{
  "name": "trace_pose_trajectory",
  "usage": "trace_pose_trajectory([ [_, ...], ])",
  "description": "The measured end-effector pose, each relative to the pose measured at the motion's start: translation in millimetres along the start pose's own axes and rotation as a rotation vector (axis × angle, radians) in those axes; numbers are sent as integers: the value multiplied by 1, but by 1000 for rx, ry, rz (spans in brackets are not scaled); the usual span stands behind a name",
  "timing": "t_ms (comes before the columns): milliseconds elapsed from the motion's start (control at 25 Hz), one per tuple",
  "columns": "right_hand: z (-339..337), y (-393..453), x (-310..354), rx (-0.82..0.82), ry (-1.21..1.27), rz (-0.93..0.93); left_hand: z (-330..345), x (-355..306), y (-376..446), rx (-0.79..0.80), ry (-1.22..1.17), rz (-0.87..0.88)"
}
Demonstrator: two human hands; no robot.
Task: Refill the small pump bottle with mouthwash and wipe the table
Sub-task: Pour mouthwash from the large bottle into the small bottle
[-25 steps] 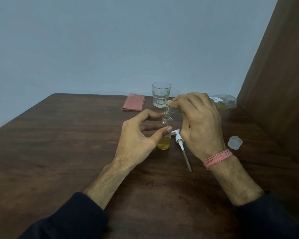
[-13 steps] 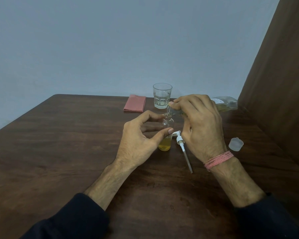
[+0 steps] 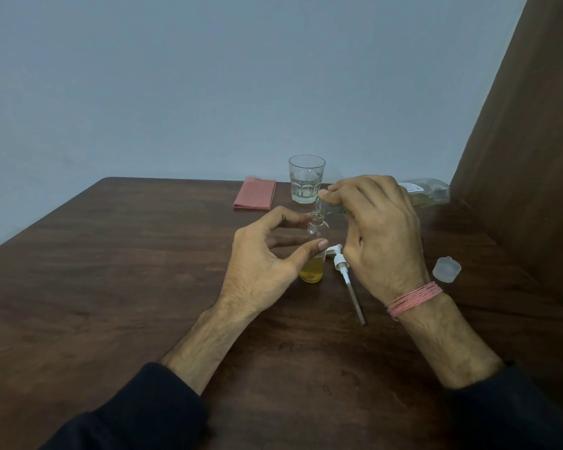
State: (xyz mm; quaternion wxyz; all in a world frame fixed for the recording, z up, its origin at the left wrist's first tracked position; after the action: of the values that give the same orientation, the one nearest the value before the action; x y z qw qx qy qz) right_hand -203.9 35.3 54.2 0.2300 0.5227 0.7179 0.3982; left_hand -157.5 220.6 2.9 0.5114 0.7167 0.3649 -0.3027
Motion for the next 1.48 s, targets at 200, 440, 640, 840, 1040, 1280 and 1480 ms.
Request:
trace_pose_trajectory([
  [200,2,0,-1,-8,-4,0,-1,-1,0,-9,20,11],
  [440,2,0,-2,-8,-3,-4,0,-1,0,-10,17,5],
  [640,2,0,-2,-5,-5,-6,0,0,-1,-6,-4,9],
  [840,2,0,-2,-8,-8,-7,1,1,1,-8,6,5],
  [1040,1,0,-2,-4,6,-10,0,0,0,-14,12,9],
  [1280,0,0,-2,-6,8,-14,1,2,0,-18,5,3],
  [1480,0,0,-1,-10,3,-16,0,3,0,-18,7,7],
])
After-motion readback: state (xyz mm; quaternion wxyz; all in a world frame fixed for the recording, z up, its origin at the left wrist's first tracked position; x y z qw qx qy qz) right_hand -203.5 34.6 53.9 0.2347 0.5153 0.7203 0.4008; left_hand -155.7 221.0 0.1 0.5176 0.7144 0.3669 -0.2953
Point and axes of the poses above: each hand's wrist, its own y-axis towards the middle knuckle, its own z-axis out of the palm, x = y × z, the point moved 2 cm from there along y, towards the middle knuckle, and after that the axes turned 5 degrees about y, right-handed, at the moved point
